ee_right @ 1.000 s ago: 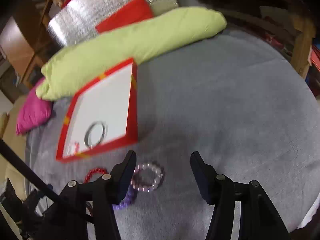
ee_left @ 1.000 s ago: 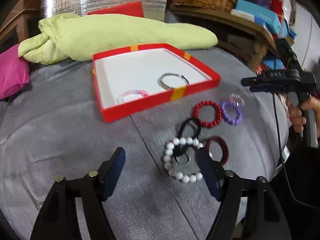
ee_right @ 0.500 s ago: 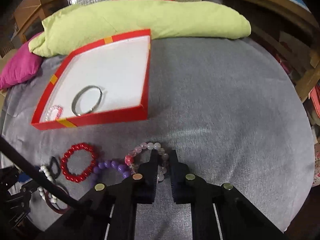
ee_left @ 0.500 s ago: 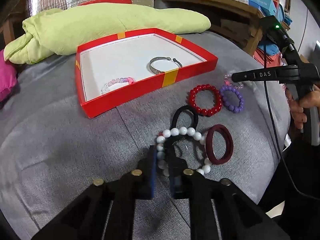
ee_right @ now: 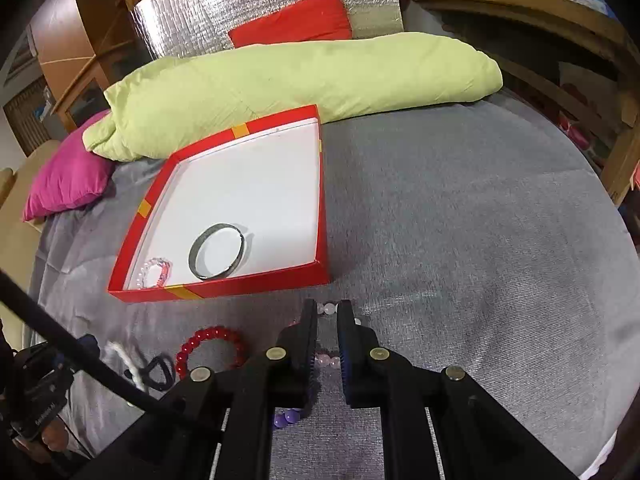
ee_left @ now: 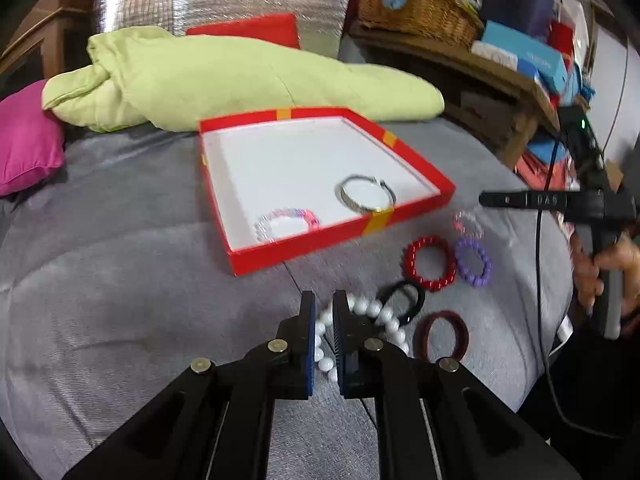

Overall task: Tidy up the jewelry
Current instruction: 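Grasp the white pearl bracelet with the left tool while the right tool grasps the pale pink crystal bracelet, then carry both bracelets into the red box and open both tools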

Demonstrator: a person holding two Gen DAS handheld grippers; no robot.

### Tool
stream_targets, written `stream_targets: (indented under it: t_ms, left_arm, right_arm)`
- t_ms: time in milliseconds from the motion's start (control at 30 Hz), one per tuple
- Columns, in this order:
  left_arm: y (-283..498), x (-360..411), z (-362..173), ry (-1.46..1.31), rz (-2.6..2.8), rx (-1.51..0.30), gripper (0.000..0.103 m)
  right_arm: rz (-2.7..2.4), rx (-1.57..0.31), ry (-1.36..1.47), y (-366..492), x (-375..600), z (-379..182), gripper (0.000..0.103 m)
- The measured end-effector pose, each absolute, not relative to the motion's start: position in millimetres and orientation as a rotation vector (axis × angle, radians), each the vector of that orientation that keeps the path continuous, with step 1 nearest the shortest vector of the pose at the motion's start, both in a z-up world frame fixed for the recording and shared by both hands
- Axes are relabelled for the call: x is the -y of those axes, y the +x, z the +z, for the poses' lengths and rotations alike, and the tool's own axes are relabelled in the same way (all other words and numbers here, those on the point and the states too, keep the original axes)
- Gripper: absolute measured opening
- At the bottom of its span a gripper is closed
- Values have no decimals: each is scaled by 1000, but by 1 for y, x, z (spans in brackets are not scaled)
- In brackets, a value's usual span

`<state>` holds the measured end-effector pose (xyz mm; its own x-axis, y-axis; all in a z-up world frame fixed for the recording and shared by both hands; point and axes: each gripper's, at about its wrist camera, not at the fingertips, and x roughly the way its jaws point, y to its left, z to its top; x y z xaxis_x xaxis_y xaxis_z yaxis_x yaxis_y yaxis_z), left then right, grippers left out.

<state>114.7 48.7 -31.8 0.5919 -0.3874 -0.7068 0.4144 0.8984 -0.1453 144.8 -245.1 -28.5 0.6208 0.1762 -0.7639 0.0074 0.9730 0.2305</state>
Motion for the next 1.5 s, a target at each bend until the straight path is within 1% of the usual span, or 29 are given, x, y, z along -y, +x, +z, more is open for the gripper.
stream_targets:
  t_ms: [133,267,300,367,400,433,467,500,533,667,700,733,767,800,833,867,900,1000,1200,1500]
  left_arm:
    - [112,-55,-22,11,-476,-775,9]
    - [113,-51,-27,52,-456,-801,9]
    - [115,-51,-30,59,-454,-823,10]
    - [120,-48,-39,75,-436,-868,17]
    - [120,-48,-42,80,-433,-879,24]
    - [120,-46,-44,85,-438,-887,27]
    - [120,-43,-47,101,-446,-896,27]
    - [119,-41,-49,115,-449,-901,27]
    - [119,-38,-52,134,-448,-909,27]
    - [122,-34,-64,164,-442,-951,27]
    - [124,-33,-68,169,-438,-965,27]
    - [124,-31,-70,179,-438,-964,27]
    - [123,-29,-70,195,-440,-950,27]
    - [122,-27,-69,206,-445,-943,24]
    - [122,-26,-69,213,-452,-941,15]
    - [121,-25,-69,215,-453,-941,11]
    - [121,-24,-68,220,-447,-935,10]
    - [117,-26,-57,222,-433,-876,10]
    - [109,-42,-22,101,-470,-747,10]
    - [104,-38,17,24,-549,-595,10]
  right_arm:
    - [116,-886,235,142,247,-25,11]
    - [114,-912,263,146,253,-29,11]
    - [108,-919,273,147,256,-30,12]
    - [87,-951,298,151,263,-35,14]
    - [89,-965,312,152,265,-38,20]
    - [89,-975,318,152,265,-40,26]
    - [88,-986,315,153,264,-43,30]
    - [86,-1000,299,155,262,-46,37]
    - [86,-1003,286,155,259,-48,40]
    - [67,-1004,189,160,244,-57,40]
    - [58,-1025,153,162,240,-63,38]
    - [42,-1034,118,164,236,-67,29]
    - [24,-1015,67,163,230,-66,27]
    - [29,-1003,42,163,226,-65,12]
    - [40,-996,34,162,223,-63,8]
    - [40,-986,41,160,223,-61,8]
    - [36,-966,52,158,224,-58,8]
    - [35,-904,94,152,232,-44,8]
    - [65,-806,215,142,246,-22,8]
    - [155,-675,292,137,235,4,8]
